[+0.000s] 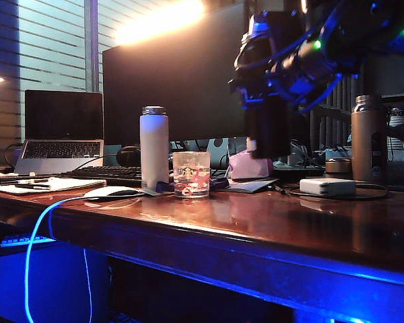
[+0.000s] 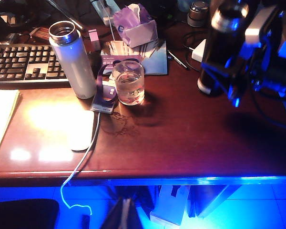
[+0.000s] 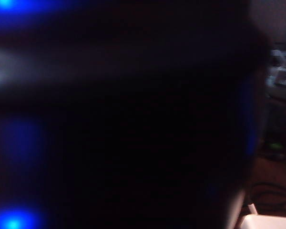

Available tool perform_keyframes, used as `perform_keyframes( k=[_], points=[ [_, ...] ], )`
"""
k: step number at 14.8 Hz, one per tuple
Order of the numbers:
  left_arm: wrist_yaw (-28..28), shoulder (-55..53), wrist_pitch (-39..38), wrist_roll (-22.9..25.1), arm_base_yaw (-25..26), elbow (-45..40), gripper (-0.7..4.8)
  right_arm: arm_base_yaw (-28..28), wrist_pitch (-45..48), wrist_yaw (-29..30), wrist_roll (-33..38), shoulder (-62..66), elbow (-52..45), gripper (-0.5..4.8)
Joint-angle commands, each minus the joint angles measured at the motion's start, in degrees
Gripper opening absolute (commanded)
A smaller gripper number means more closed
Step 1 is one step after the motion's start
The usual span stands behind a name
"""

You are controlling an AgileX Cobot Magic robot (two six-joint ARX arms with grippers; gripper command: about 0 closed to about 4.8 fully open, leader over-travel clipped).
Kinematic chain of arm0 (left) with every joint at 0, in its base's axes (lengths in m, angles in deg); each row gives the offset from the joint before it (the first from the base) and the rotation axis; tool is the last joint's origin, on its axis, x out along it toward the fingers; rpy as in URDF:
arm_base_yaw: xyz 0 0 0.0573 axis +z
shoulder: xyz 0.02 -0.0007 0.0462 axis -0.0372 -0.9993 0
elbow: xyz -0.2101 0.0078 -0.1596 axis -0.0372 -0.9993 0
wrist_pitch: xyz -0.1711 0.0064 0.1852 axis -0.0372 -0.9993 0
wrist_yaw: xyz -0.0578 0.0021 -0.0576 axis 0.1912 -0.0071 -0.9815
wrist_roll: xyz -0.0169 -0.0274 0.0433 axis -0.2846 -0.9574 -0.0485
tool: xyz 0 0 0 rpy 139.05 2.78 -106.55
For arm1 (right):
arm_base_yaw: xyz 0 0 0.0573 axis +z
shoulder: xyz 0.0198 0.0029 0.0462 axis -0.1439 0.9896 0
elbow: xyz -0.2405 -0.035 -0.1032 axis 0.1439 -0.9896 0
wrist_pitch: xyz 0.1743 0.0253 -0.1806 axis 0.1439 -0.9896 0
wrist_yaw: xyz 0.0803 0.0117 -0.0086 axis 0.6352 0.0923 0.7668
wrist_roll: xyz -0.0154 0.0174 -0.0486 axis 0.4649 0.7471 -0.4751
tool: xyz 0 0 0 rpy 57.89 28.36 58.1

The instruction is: Pick up the black thermos, pour a little water from inside into the glass cup, then place the black thermos back on the table.

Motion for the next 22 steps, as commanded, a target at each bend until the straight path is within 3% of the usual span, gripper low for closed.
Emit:
perform_keyframes(
  k=[1, 10, 14, 16, 18, 20, 22],
  points=[
    [-0.3, 0.1, 0.7, -0.1, 0.0, 0.0, -0.02, -0.1, 7.2, -0.3, 0.0, -0.2, -2.4, 1.48],
    [-0.3, 0.1, 0.7, -0.1, 0.0, 0.0, -0.02, -1.7, 8.3, 0.1, 0.0, 2.4, -8.1, 1.47],
    [-0.3, 0.1, 0.7, -0.1, 0.0, 0.0, -0.01, -2.7, 11.5, 5.3, 0.0, 4.5, -8.2, 1.59],
    [-0.3, 0.1, 0.7, -0.1, 0.0, 0.0, -0.02, -2.8, 11.5, 6.1, 0.0, 4.5, -8.2, 3.62],
    [-0.3, 0.1, 0.7, -0.1, 0.0, 0.0, -0.02, -2.8, 11.5, 6.3, 0.0, 4.5, -8.2, 3.77],
    [-0.2, 0.1, 0.7, -0.1, 0.0, 0.0, -0.02, -2.8, 11.5, 6.5, 0.0, 4.5, -8.2, 4.41],
    [-0.2, 0.1, 0.7, -0.1, 0.0, 0.0, -0.02, -2.8, 11.6, 6.8, 0.0, 4.3, -8.2, 4.41]
  ],
)
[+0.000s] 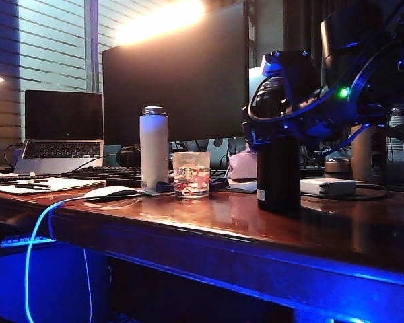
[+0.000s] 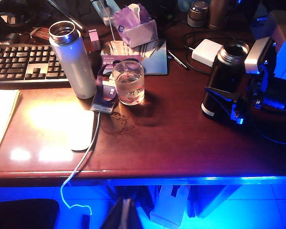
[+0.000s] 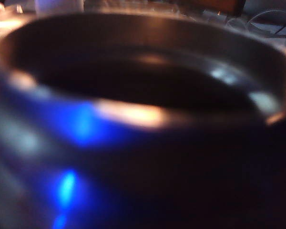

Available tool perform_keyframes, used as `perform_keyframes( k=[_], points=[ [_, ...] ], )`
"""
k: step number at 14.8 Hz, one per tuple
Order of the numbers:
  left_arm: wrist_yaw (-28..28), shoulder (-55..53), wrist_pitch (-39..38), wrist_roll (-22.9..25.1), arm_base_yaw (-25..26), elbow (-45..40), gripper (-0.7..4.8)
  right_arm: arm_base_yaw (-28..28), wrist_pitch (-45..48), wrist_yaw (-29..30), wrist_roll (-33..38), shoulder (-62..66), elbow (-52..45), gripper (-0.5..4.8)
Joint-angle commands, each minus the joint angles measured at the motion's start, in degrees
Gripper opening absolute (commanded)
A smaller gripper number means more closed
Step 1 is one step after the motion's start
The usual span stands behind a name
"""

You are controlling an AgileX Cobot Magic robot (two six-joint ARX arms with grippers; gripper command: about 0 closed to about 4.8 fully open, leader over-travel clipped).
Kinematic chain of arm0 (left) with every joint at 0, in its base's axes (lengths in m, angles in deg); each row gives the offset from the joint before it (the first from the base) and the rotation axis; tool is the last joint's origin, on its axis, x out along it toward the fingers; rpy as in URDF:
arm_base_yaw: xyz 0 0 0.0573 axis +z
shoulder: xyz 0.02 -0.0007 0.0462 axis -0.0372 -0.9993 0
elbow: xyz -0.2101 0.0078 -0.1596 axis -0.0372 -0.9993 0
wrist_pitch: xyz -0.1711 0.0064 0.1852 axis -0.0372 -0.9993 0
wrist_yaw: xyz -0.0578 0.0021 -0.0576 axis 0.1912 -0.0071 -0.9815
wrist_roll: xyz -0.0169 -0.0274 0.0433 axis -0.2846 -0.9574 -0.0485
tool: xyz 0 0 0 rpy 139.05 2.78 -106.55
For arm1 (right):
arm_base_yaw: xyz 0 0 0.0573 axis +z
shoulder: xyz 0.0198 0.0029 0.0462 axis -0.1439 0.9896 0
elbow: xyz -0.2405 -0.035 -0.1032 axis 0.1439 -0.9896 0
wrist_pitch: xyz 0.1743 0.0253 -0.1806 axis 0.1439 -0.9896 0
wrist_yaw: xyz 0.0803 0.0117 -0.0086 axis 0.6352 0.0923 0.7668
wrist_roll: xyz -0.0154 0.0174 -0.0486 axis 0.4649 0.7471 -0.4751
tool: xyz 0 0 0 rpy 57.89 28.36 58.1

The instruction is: Pick up the black thermos, pour a little water from inside into the glass cup, then place the black thermos back on the table.

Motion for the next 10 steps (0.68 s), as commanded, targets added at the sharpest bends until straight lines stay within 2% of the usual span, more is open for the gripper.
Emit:
perform_keyframes(
  k=[1, 10],
  points=[
    [-0.2, 0.1, 0.7, -0.1, 0.0, 0.0, -0.02, 0.0, 1.4, 1.4, 0.0, -0.8, 0.0, 4.41],
    [-0.2, 0.1, 0.7, -0.1, 0.0, 0.0, -0.02, 0.0, 1.2, 1.3, 0.0, -13.8, -3.1, 4.68]
  ],
)
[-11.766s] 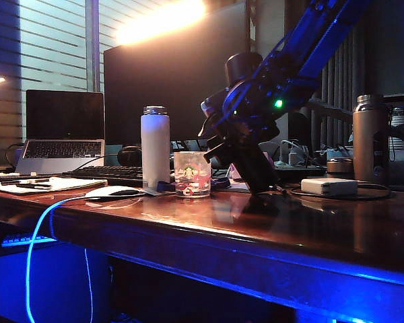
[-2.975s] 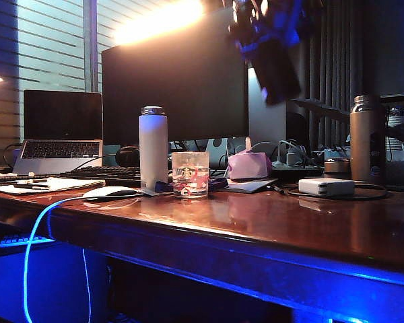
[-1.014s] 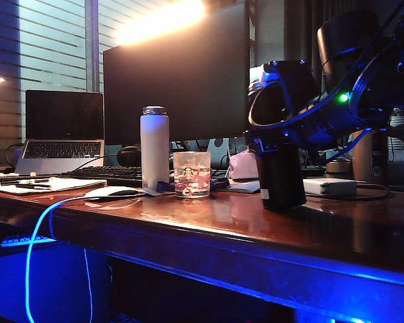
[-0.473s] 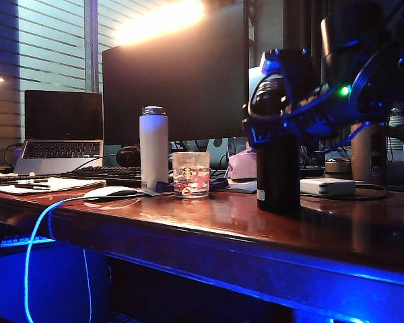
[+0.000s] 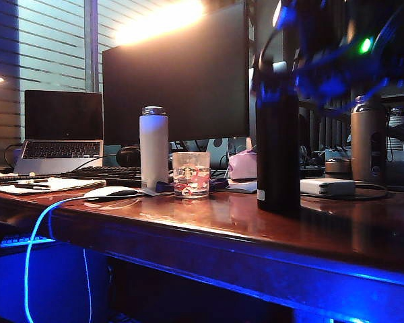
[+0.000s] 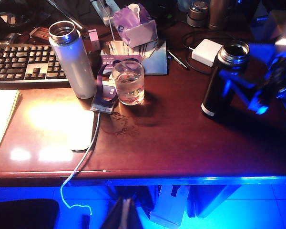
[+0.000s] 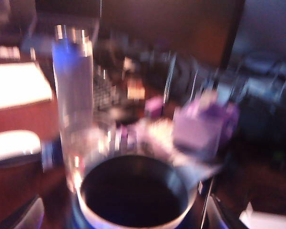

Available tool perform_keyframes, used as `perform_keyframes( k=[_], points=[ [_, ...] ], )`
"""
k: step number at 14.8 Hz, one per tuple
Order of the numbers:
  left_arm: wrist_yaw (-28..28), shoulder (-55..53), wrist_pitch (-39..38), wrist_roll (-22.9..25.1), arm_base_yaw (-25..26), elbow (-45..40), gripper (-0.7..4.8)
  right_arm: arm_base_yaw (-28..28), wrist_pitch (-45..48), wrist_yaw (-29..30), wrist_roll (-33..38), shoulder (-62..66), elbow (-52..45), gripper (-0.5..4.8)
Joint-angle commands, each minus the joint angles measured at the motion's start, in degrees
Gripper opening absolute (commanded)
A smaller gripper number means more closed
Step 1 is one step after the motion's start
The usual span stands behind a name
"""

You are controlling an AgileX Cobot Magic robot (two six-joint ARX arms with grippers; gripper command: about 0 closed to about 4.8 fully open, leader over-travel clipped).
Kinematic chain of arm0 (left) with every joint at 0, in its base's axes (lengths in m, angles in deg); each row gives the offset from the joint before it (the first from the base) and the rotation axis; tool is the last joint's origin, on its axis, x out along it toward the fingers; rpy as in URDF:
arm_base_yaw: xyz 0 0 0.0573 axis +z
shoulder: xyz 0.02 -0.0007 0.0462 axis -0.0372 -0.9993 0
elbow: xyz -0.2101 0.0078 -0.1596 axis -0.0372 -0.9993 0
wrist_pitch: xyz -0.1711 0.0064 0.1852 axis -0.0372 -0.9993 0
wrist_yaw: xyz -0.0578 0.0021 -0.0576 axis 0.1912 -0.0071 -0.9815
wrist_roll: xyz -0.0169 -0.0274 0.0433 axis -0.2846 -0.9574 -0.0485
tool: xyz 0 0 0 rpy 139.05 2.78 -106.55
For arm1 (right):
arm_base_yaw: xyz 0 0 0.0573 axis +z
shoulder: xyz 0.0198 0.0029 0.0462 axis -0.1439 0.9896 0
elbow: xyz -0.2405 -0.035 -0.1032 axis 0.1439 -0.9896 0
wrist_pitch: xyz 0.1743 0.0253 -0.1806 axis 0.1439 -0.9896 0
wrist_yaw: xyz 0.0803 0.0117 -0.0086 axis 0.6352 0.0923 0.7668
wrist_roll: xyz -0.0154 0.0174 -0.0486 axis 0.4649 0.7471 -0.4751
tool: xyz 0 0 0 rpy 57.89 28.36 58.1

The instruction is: Pick up the black thermos, pour a little water from inside into the glass cup, then place the black thermos back on the table.

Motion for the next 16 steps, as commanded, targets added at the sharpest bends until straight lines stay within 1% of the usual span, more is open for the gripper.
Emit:
perform_keyframes(
  k=[1, 3, 4, 5, 6, 7, 8, 9, 11, 12, 13, 14, 16],
  points=[
    [-0.3, 0.2, 0.7, -0.1, 0.0, 0.0, -0.02, 0.0, 0.4, 0.2, -0.1, -5.1, -0.3, 4.68],
    [-0.2, 0.2, 0.7, -0.1, 0.0, 0.0, -0.02, 0.0, -0.5, 0.2, -0.2, -9.3, -0.4, 4.68],
    [-0.2, 0.2, 0.7, -0.1, 0.0, 0.0, -0.02, 0.0, -1.8, 0.2, -0.2, -11.9, -0.4, 4.59],
    [-0.2, 0.2, 0.7, -0.1, 0.0, 0.0, -0.01, 0.0, -4.2, 0.1, -0.2, -15.2, -0.4, 3.94],
    [-0.3, 0.2, 0.7, -0.1, 0.0, 0.0, -0.02, 0.0, -6.7, 0.1, -0.2, -18.2, -0.7, 2.36],
    [-0.3, 0.2, 0.7, -0.1, 0.0, 0.0, -0.02, 0.0, -10.5, -0.2, -0.8, -22.0, -1.0, 0.04],
    [-0.3, 0.2, 0.7, -0.1, 0.0, 0.0, -0.02, 0.0, -14.7, -0.9, -2.3, -25.4, -1.1, -0.01],
    [-0.3, 0.2, 0.7, -0.1, 0.0, 0.0, -0.02, 0.0, -19.5, -2.8, -2.4, -28.7, -1.1, -0.01],
    [-0.2, 0.2, 0.7, -0.1, 0.0, 0.0, -0.02, 0.0, -33.0, -7.5, -2.3, -36.1, -1.3, -0.01],
    [-0.2, 0.2, 0.7, -0.1, 0.0, 0.0, -0.02, 0.0, -42.4, -7.9, -1.8, -41.6, -2.3, -0.01],
    [-0.3, 0.2, 0.7, -0.1, 0.0, 0.0, -0.02, -0.2, -47.6, -7.8, -1.3, -45.6, -3.6, -0.01],
    [-0.3, 0.2, 0.7, -0.1, 0.0, 0.0, -0.02, -1.1, -47.6, -7.8, -1.4, -48.4, -6.0, -0.01],
    [-0.3, 0.2, 0.7, -0.1, 0.0, 0.0, -0.01, -5.5, -42.2, -7.2, -1.2, -55.6, -15.8, -0.01]
  ],
)
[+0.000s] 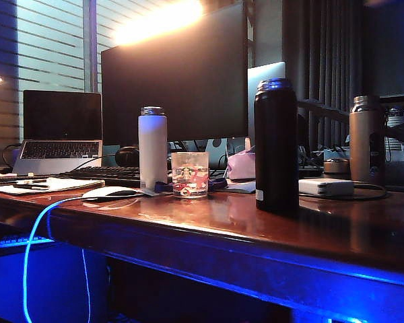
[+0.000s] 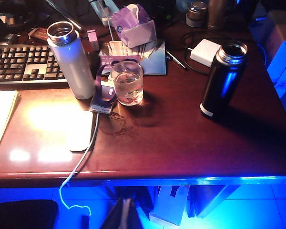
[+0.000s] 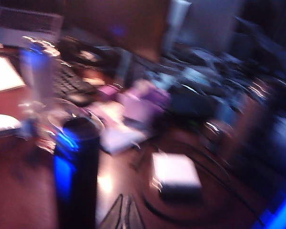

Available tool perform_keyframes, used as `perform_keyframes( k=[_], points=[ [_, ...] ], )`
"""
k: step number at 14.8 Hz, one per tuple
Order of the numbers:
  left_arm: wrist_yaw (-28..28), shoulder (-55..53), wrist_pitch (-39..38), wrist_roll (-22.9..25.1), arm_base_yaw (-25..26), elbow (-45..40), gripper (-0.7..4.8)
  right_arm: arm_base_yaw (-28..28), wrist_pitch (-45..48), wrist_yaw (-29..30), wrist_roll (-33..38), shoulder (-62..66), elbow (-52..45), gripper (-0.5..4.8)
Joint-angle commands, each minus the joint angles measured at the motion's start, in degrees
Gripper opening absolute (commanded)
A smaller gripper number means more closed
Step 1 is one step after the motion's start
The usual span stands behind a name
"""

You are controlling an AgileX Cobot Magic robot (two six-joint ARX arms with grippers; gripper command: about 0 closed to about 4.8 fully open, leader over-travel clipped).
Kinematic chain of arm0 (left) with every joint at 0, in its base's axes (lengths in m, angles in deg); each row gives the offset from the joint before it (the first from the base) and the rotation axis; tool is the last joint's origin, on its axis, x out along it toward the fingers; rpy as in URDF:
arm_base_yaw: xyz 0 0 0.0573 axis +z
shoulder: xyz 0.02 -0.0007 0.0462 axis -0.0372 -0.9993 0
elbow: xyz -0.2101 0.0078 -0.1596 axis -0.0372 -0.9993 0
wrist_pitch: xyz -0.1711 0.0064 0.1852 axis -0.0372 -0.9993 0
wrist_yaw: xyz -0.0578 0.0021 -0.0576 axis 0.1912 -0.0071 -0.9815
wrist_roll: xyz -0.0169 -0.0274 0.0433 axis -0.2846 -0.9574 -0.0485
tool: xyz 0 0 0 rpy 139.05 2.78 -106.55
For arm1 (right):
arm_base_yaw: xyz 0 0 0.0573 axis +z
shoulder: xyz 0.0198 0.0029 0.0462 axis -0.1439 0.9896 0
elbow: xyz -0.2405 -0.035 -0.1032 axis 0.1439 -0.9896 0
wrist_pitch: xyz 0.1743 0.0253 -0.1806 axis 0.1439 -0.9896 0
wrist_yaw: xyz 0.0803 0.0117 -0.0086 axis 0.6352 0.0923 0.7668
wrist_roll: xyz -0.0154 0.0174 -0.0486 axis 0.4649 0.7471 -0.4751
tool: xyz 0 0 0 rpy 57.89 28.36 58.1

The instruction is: Pick up the black thermos, pour a little water from inside into the glass cup, then place the black thermos back on the table.

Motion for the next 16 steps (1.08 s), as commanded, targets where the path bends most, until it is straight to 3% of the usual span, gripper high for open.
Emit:
perform_keyframes(
  k=[1, 2, 5, 6, 10, 12, 14, 16],
  points=[
    [-0.2, 0.1, 0.7, -0.1, 0.0, 0.0, -0.02, -6.4, 6.5, 0.4, 0.5, -8.9, -12.8, -0.01],
    [-0.2, 0.1, 0.7, -0.1, 0.0, 0.0, -0.02, -8.9, 6.9, 0.6, 1.2, -12.2, -17.3, -0.01],
    [-0.2, 0.1, 0.7, -0.1, 0.0, 0.0, -0.02, -17.7, 5.7, 13.5, 3.6, -22.3, -27.8, -0.01],
    [-0.2, 0.1, 0.7, -0.1, 0.0, 0.0, -0.02, -19.5, 5.3, 14.1, 3.6, -25.0, -29.8, -0.01],
    [-0.2, 0.1, 0.7, -0.1, 0.0, 0.0, -0.02, -23.5, -11.4, 13.9, 3.6, -34.0, -30.7, -0.01],
    [-0.2, 0.1, 0.7, -0.1, 0.0, 0.0, -0.02, -23.6, -14.6, 13.8, 3.7, -36.8, -30.7, -0.01],
    [-0.2, 0.1, 0.7, -0.1, 0.0, 0.0, -0.01, -23.8, -16.0, 8.2, 6.5, -38.9, -30.7, -0.01],
    [-0.2, 0.1, 0.7, -0.1, 0.0, 0.0, -0.02, -23.8, -16.1, 6.5, 7.0, -38.9, -30.7, -0.01]
  ],
)
